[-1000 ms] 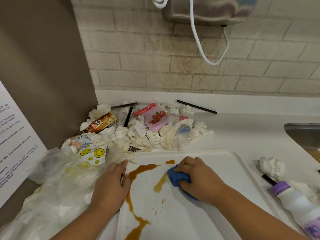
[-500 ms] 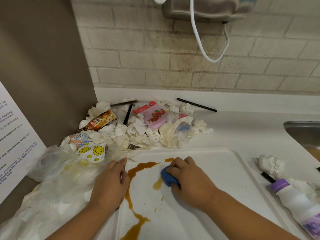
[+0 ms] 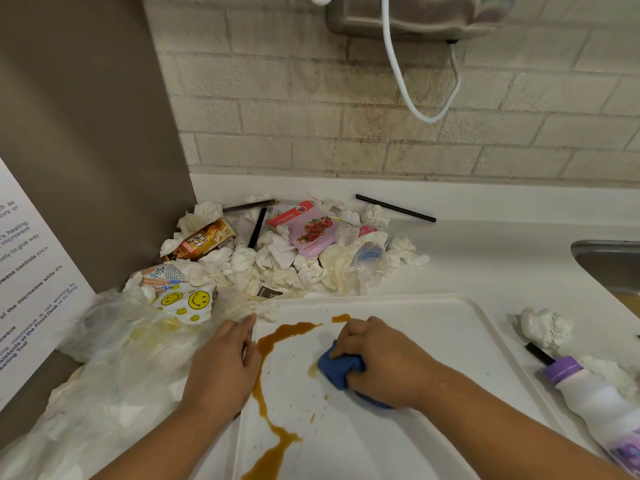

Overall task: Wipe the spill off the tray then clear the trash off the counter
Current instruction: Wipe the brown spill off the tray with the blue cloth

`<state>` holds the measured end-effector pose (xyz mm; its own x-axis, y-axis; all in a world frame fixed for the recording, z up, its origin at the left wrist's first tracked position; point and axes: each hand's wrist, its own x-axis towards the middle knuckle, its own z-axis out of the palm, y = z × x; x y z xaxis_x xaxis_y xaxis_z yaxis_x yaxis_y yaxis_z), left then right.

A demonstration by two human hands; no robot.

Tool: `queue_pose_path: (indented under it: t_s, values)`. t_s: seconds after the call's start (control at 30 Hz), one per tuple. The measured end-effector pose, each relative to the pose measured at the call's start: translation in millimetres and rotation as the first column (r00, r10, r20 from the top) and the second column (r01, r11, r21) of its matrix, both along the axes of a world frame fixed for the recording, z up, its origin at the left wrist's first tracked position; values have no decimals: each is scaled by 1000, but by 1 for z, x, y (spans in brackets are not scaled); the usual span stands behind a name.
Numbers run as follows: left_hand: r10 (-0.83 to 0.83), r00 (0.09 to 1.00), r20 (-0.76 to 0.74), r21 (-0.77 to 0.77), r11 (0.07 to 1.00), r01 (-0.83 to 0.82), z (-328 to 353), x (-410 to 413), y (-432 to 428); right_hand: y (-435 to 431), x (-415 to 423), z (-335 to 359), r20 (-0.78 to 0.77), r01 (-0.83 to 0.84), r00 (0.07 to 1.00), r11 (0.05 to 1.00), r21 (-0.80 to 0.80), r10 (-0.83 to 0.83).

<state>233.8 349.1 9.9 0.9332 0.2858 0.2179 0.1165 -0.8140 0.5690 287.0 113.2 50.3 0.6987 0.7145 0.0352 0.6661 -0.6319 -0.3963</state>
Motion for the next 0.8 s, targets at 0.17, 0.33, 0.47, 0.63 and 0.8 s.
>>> queue_pose_path:
  t_s: [0.17, 0.33, 0.47, 0.63, 0.8]
  values:
    - [6, 1000, -3, -2, 1000, -6, -1, 0, 0, 7, -9, -10, 55, -58, 997, 998, 24, 56]
    - [-4, 1000, 5, -7, 1000, 4, -1, -1, 0, -3, 2, 0, -17, -93, 995, 996, 8, 94]
    - [0, 1000, 9, 1, 1000, 0, -1, -1, 0, 10, -6, -12, 95, -25, 995, 1000, 16, 24]
    - [-6, 1000, 9, -2, 1000, 6, 0, -1, -1, 0, -6, -3, -70, -139, 988, 990, 25, 140]
    - [-3, 1000, 12, -3, 1000, 3, 0, 0, -1, 12, -7, -8, 98, -25, 995, 1000, 9, 24]
